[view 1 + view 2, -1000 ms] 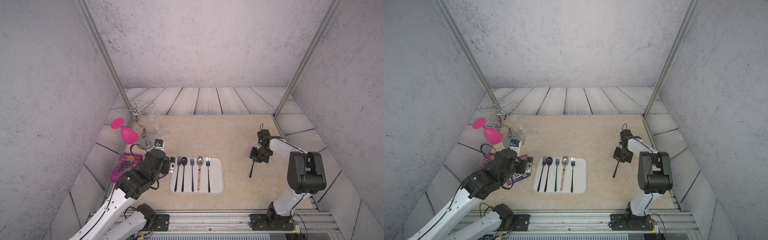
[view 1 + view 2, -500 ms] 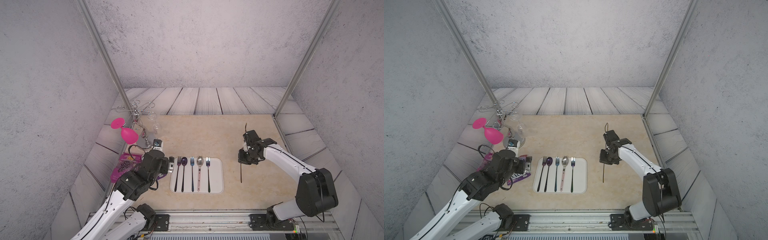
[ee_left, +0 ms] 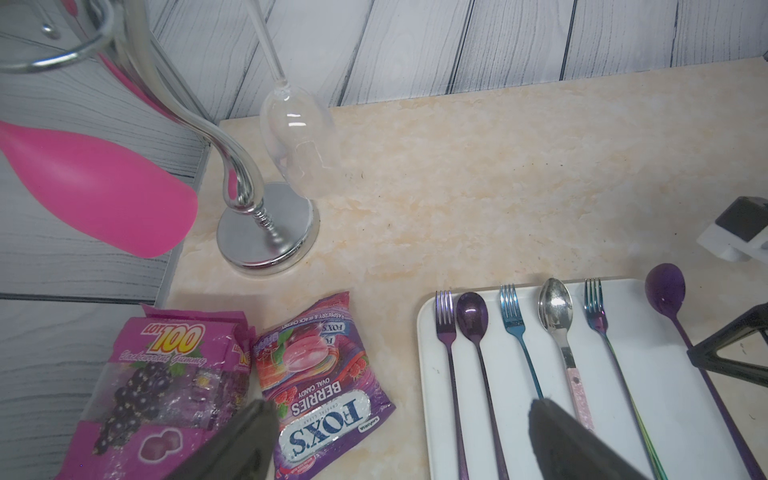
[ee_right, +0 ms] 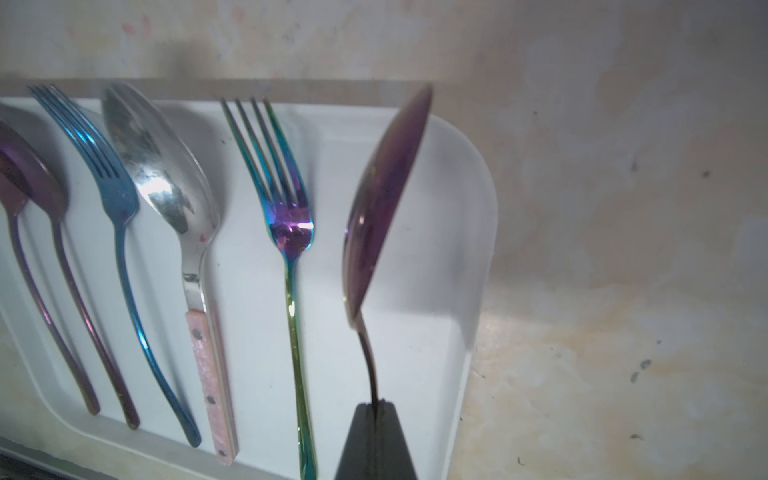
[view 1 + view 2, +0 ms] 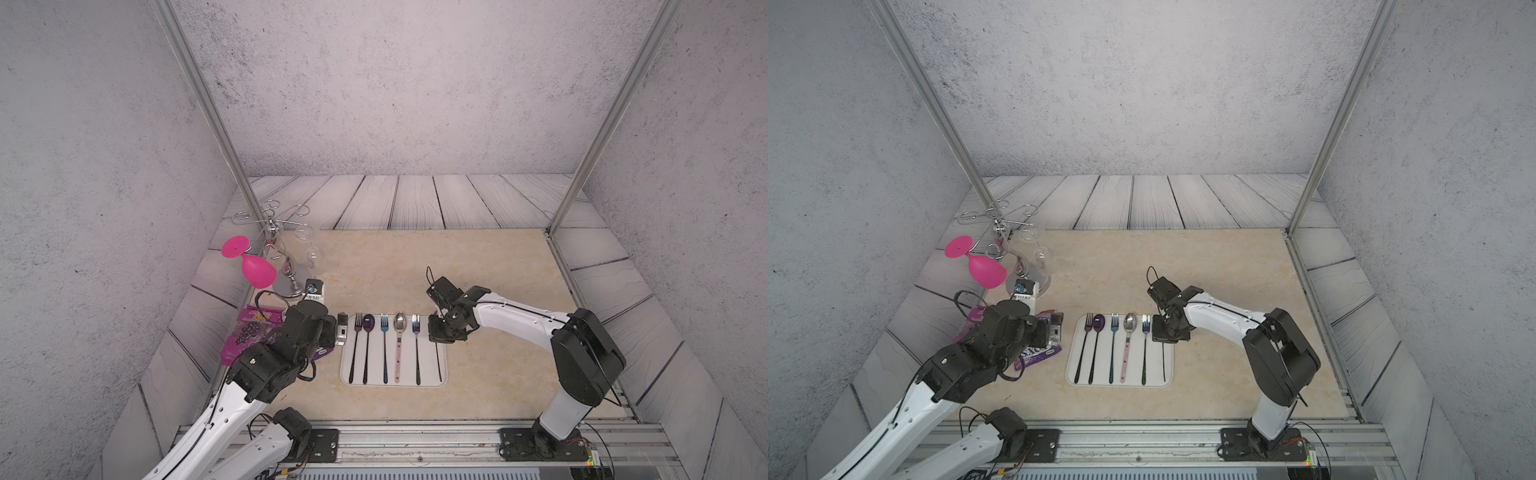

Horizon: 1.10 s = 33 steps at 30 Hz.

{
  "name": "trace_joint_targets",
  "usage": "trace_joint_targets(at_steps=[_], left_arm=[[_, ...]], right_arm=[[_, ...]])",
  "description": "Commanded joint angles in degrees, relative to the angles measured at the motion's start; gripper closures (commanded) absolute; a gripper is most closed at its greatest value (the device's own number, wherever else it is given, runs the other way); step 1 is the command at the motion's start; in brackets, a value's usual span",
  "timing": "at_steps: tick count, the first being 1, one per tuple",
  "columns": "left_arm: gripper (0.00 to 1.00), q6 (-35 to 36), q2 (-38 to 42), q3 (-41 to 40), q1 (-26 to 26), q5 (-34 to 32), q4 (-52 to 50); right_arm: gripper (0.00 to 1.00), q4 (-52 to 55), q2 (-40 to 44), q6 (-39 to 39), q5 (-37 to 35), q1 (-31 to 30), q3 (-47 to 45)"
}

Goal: Set the spoon and fork side by side
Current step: Place the spoon on the tray.

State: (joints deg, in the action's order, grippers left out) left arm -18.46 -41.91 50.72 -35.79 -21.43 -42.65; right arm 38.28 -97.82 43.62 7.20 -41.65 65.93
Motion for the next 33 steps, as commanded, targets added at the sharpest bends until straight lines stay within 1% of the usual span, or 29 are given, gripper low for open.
trace_joint_targets(at_steps=[1,4,9,16,24,29,33], left_arm=[[0.00,-0.5,0.3,-0.5,0.0,-0.6,0.6],[0.00,-0.5,-0.1,-0.4,0.0,-0.6,0.6],[0.00,-0.5,0.2,-0.4,0.0,-0.6,0.6],[0.00,-0.5,0.3,-0.6,-0.1,-0.7,0.4],[0.00,-0.6,0.3,-0.5,0.0,-0.6,0.5],[0.00,-0.6,0.4,-0.5,0.0,-0.7,0.4],[0.00,-0.5,0.6,-0.5,-0.1,-0.6,0.5]], right_arm=[[1.00,-1.5,-1.1,2.8,-0.2,-1.2,0.3],[1.00,-2.8,-2.4,3.9,0.1,-1.9,0.0],[1.00,-3.0,-4.6,4.9,-1.5,-2.0,-0.1],[1.00,1.7,-5.3,5.2,-7.2,-2.1,1.2],[1.00,4.0,-7.0,6.2,-9.0,-3.5,1.9],[0.87,5.7,-8.0,6.6,-10.2,-4.7,3.7],[0.80,6.9,-8.1,6.5,-11.0,-5.5,5.1]])
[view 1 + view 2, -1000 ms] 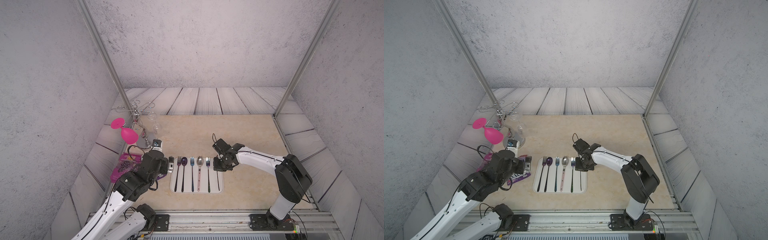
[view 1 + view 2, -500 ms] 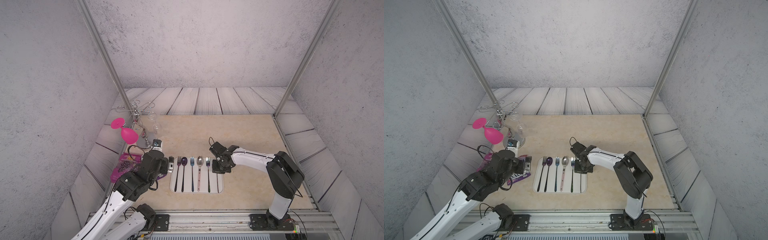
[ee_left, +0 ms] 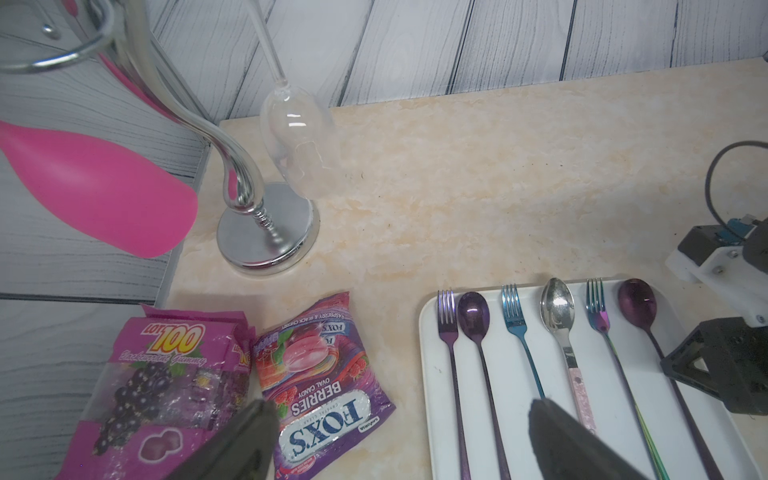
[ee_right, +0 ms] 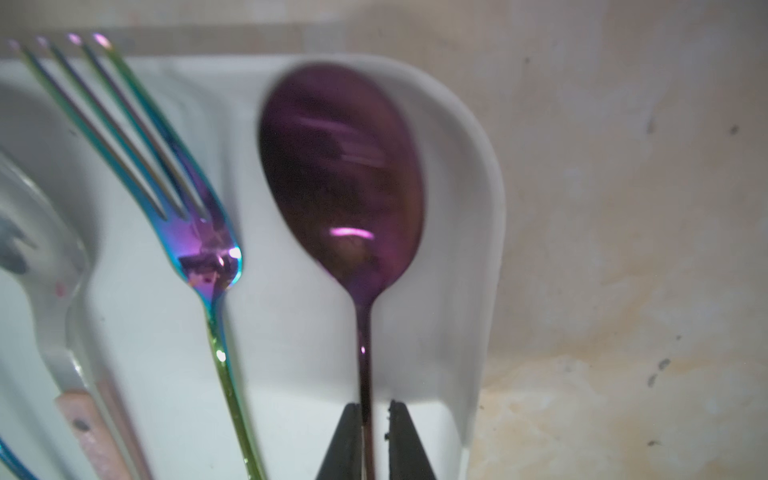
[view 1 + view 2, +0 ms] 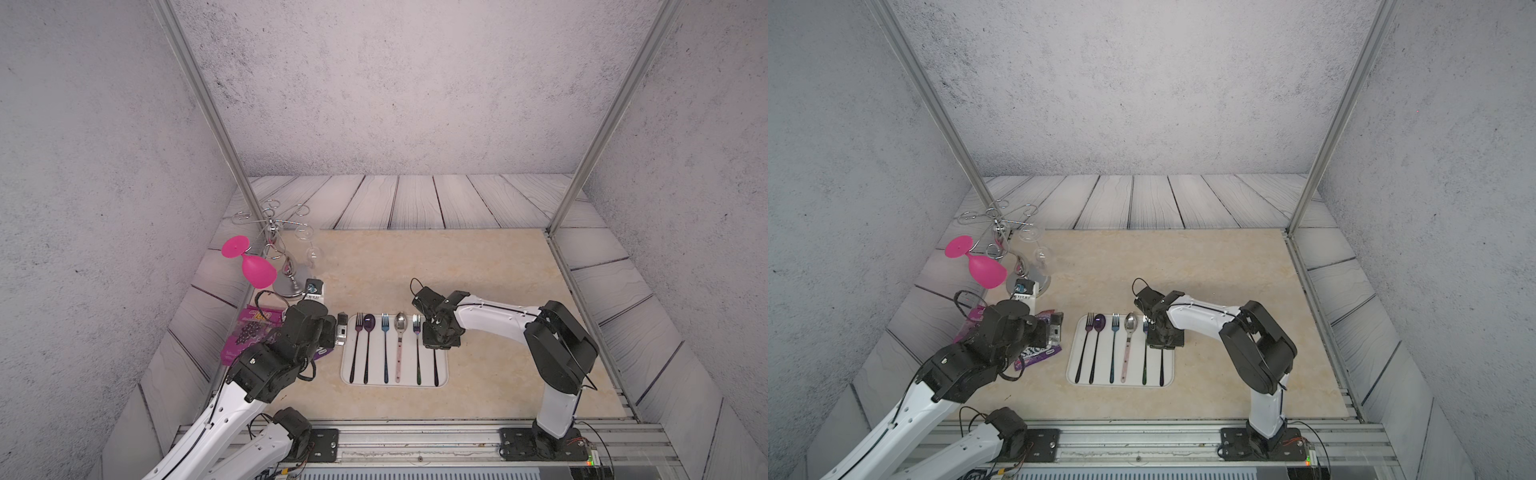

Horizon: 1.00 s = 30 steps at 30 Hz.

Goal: Set the spoon and fork side by side
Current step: Place the spoon on the tray, then adjust the fork on the tray.

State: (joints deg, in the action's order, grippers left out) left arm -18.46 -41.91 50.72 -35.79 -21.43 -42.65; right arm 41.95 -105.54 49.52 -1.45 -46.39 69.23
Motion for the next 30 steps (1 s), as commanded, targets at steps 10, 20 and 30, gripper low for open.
trace_joint_targets(at_steps=[10,20,30], left_arm=[[0.00,-0.4,0.6,-0.5,0.0,-0.7,0.5],[0.00,-0.4,0.3,-0.5,-0.1,-0.5,0.6],[0.00,-0.7,0.2,-0.6,0.0,-0.4,0.2]], right_arm=[[0.76,5.8,2.4,-0.9,-2.9,-1.6,5.3],[0.75,4.3,1.7,-3.4,1.0,-1.6,5.5],[0.75,3.3,-0.3,-3.2,0.1,-0.5,3.9]])
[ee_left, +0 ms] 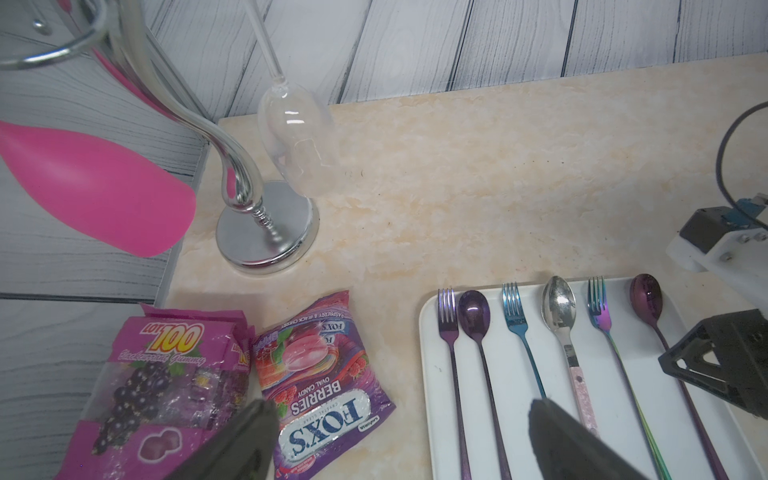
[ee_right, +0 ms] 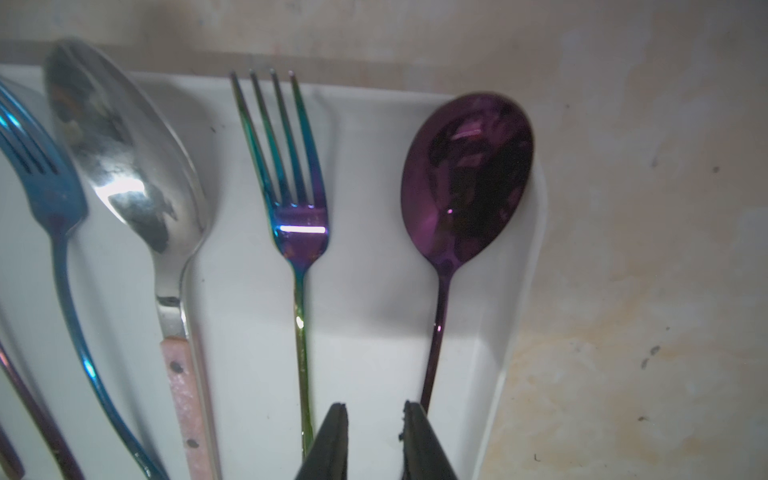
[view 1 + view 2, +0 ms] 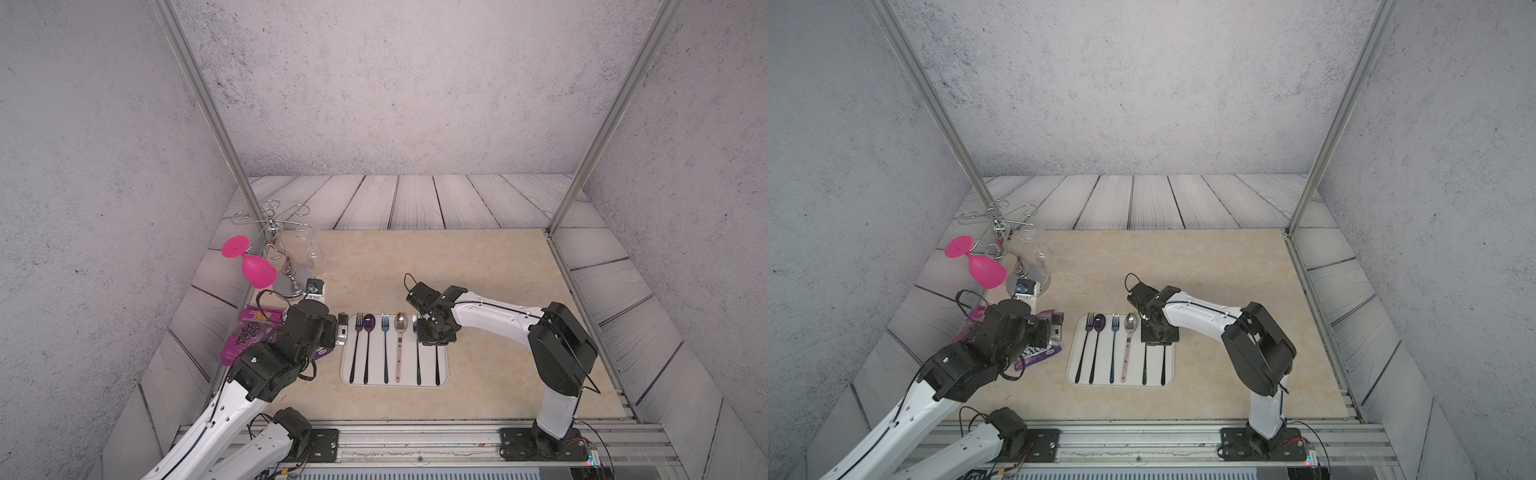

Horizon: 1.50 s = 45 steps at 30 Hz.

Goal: Set the spoon and fork side by side
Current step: Adjust the fork on the tray.

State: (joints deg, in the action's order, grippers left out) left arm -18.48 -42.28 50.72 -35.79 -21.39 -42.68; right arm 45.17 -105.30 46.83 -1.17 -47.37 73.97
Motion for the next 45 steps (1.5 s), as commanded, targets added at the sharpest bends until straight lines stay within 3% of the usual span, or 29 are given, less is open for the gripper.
trace_joint_targets(at_steps=[1,19,33,45], left_arm=[[0.00,-0.6,0.5,-0.6,-0.1,-0.5,0.2],[0.00,-0.7,0.3,-0.5,-0.1,-0.2,0.4],[0.00,-0.6,1.1,-0.6,-0.1,-0.5,0.2],[0.00,-0.6,0.7,-0.5,0.0,-0.5,0.2]], right_arm=[[0.75,-0.2,-0.5,-0.8,-0.1,0.4,-0.8],[0.77,-2.6,-7.0,-0.3,3.9,-1.6,5.4],[0.87,-1.7,-8.1,0.7,2.8,-1.8,2.9],[0.89,-1.5,-5.9,1.7,1.2,-1.0,0.3]])
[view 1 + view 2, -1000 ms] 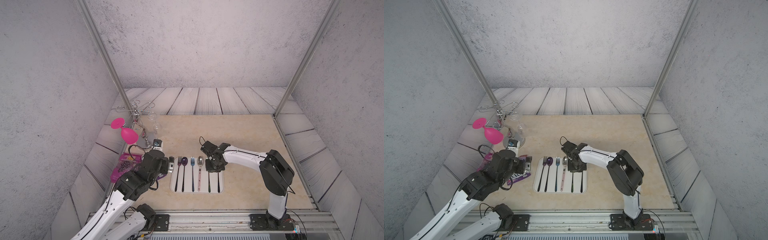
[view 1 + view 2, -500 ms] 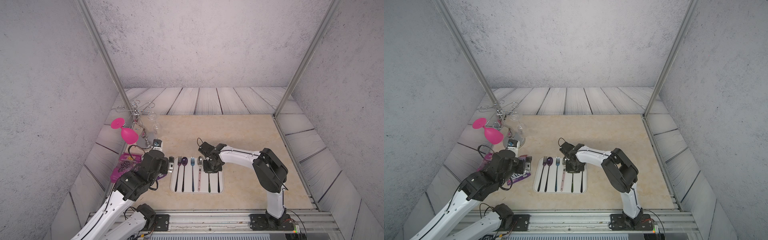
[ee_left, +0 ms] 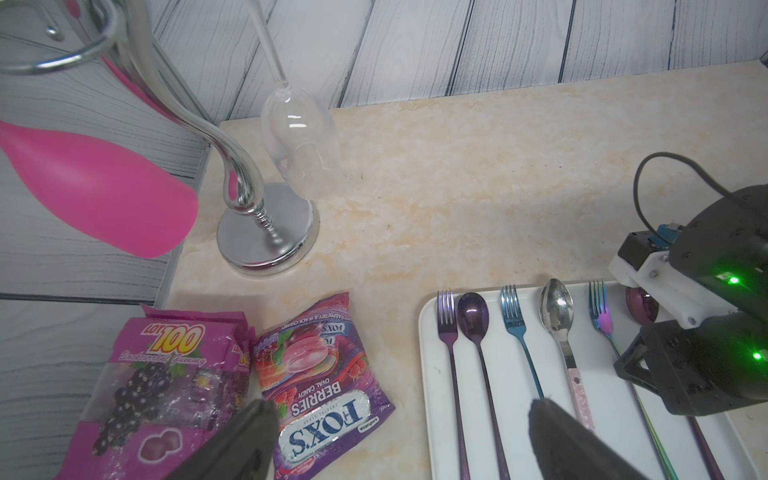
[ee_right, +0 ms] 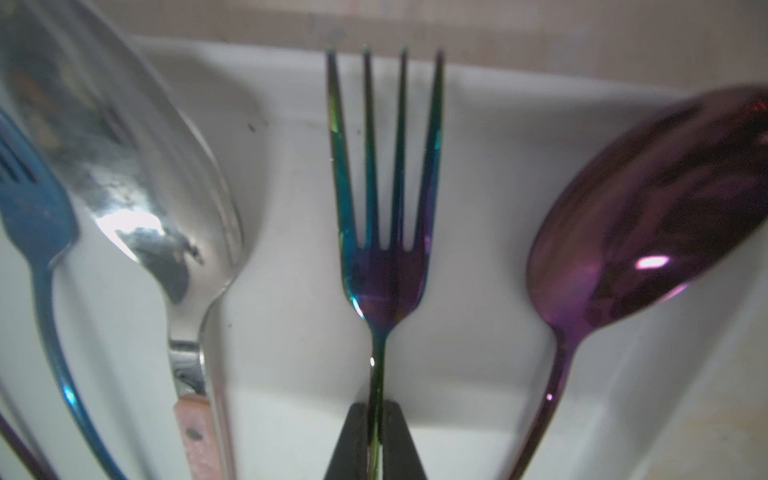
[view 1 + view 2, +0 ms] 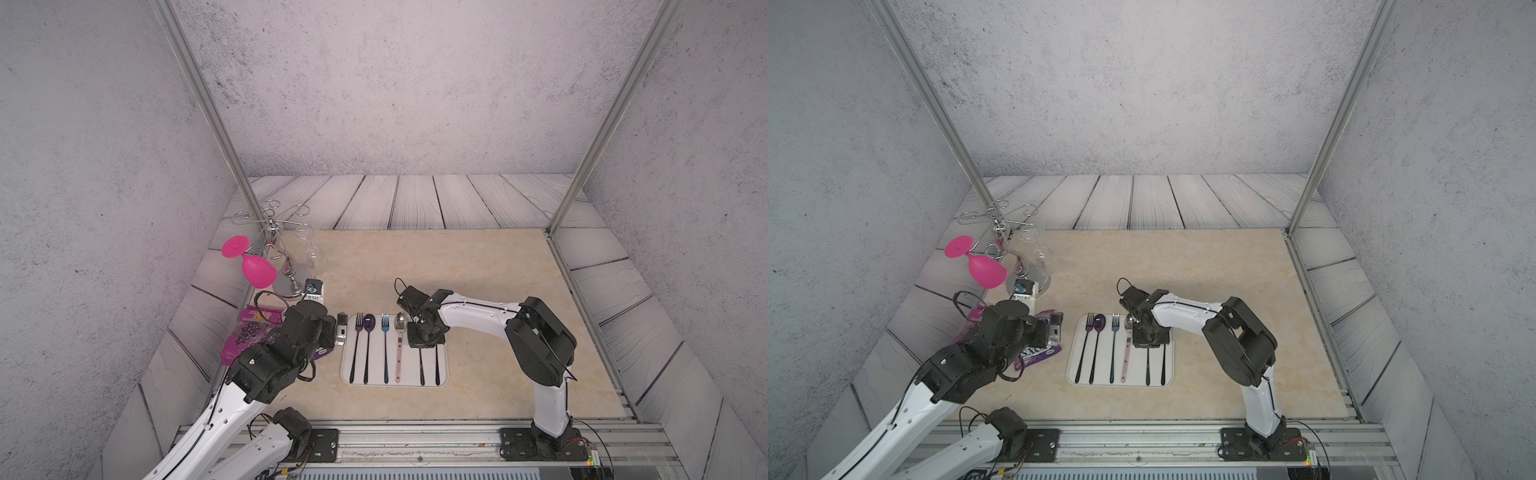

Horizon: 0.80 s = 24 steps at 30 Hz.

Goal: Set the spoon and fork side by side
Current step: Adjust the fork on the tray.

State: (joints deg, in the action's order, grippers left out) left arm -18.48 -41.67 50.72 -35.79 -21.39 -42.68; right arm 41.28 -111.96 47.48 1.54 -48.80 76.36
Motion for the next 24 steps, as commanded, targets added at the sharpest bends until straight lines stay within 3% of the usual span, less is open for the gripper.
trace_joint_targets(at_steps=[1,17,24], left_arm=[[0.00,-0.6,0.1,-0.5,0.0,-0.5,0.3],[0.00,-0.6,-0.5,-0.4,0.0,-0.3,0.5],[0.00,-0.8,-0.7,-0.4,-0.1,-1.0,0.6]], right_arm=[[0.89,2.2,1.0,1.4,-1.5,0.5,-2.4],[0.89,0.1,2.4,4.0,-1.5,1.1,-4.8],[0.72,1.4,4.5,1.7,-2.0,1.1,-3.4]])
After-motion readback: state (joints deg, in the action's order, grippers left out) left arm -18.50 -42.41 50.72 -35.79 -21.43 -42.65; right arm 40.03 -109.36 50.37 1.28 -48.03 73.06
